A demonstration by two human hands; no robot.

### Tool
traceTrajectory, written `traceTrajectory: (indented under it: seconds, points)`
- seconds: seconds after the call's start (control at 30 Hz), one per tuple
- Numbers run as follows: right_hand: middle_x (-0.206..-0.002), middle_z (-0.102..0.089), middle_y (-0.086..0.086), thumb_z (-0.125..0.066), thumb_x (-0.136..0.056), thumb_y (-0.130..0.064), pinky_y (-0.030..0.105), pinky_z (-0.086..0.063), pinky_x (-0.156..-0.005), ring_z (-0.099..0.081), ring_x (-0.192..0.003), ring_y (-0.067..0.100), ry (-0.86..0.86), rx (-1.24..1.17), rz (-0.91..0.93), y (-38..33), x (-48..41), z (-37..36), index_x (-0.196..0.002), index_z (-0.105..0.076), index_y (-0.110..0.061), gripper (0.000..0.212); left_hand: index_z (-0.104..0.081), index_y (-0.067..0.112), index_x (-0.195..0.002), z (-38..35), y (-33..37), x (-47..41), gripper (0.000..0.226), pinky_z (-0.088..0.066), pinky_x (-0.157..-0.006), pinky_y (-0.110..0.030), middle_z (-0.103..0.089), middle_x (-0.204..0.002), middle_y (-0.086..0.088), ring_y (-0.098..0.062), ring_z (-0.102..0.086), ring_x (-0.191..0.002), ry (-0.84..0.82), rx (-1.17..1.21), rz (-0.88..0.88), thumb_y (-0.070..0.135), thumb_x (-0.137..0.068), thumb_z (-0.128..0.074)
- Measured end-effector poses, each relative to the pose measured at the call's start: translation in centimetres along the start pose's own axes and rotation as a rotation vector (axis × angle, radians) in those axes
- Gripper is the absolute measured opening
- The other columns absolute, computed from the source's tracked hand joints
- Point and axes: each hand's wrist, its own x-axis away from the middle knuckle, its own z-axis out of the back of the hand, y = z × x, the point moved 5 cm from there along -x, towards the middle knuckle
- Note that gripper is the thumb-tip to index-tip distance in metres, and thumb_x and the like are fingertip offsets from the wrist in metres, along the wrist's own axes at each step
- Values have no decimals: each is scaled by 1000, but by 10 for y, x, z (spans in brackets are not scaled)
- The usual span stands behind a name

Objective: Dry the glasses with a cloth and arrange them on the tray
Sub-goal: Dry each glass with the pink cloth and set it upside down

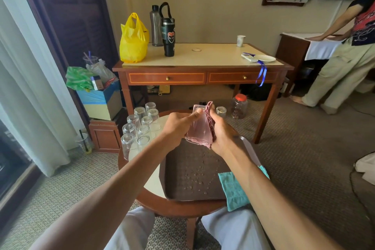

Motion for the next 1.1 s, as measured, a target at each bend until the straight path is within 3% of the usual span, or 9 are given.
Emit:
traceTrajectory:
  seconds: [0.17, 0.3, 0.4, 0.57, 0.63, 0.77, 0.9, 1.0, 1.1]
  points:
    - [-118, -71, 19, -77, -62, -78, 62, -50, -98, -69, -107, 42, 55, 60, -26, 4, -3, -4, -127, -66, -17, 90, -75, -8, -88, 11, 3, 8, 75, -60, -80, -50, -74, -87, -23, -35, -69, -78, 169, 10, -84, 63, -62, -75]
    - [-119, -70, 19, -70, -83, -62, 57, -53, -96, -70, -107, 37, -41, 74, 60, -13, 10, -16, -127, -65, -15, 65, -78, 6, -89, 13, 1, 5, 50, -58, -76, -37, -76, -89, -15, -30, -74, -86, 168, 43, -96, 56, -85, -74]
    - [-113, -73, 11, -67, -78, -72, 56, -54, -96, -73, -101, 29, -38, 245, 195, -26, 17, -25, -123, -66, -20, 69, -73, 16, -94, 4, -1, 10, 39, -51, -66, -23, -75, -91, -3, -18, -72, -88, 181, 41, -125, 52, -100, -59]
    - [-97, -77, -4, -52, -97, -56, 33, -60, -81, -74, -93, 11, -55, 198, 278, -31, 30, -40, -108, -69, -28, 34, -72, 29, -105, -13, 2, 20, 30, -62, -86, -40, -77, -99, 4, -12, -74, -94, 209, 89, -328, 50, -104, -50]
    - [-100, -76, -4, -46, -96, -64, 29, -58, -78, -73, -96, 11, -62, 188, 231, -29, 33, -42, -105, -70, -28, 45, -72, 32, -110, -15, 3, 20, 38, -61, -87, -48, -77, -103, 4, -14, -73, -99, 222, 61, -404, 59, -103, -47]
    - [-99, -77, 4, -37, -96, -70, 41, -59, -88, -73, -98, 20, -41, 199, 228, -25, 38, -44, -101, -73, -24, 59, -71, 37, -124, -9, -5, -2, 66, -55, -100, -50, -65, -125, -3, -20, -62, -120, 326, -38, -405, 86, -88, -45]
    - [-89, -75, 11, -29, -98, -70, 33, -58, -77, -74, -82, 18, -110, 281, 267, -12, 38, -51, -89, -75, -21, 68, -76, 26, -119, 6, 7, -9, 74, -58, -97, -43, -76, -114, 2, -13, -71, -109, 342, 46, -322, 86, -84, -51]
    - [-111, -72, 21, -23, -93, -79, 40, -57, -87, -72, -101, 26, -170, 416, 278, -2, 36, -56, -112, -73, -21, 79, -76, 25, -109, 15, 18, 1, 43, -61, -89, -40, -79, -98, -1, -14, -75, -95, 316, 97, -292, 62, -92, -62]
    - [-123, -68, 6, -28, -102, -60, 30, -58, -85, -68, -110, 19, -153, 445, 386, -5, 44, -61, -137, -52, -23, 56, -72, 16, -124, 22, 14, 2, 40, -60, -79, -24, -78, -103, 3, -9, -74, -96, 266, 199, -227, 46, -100, -62]
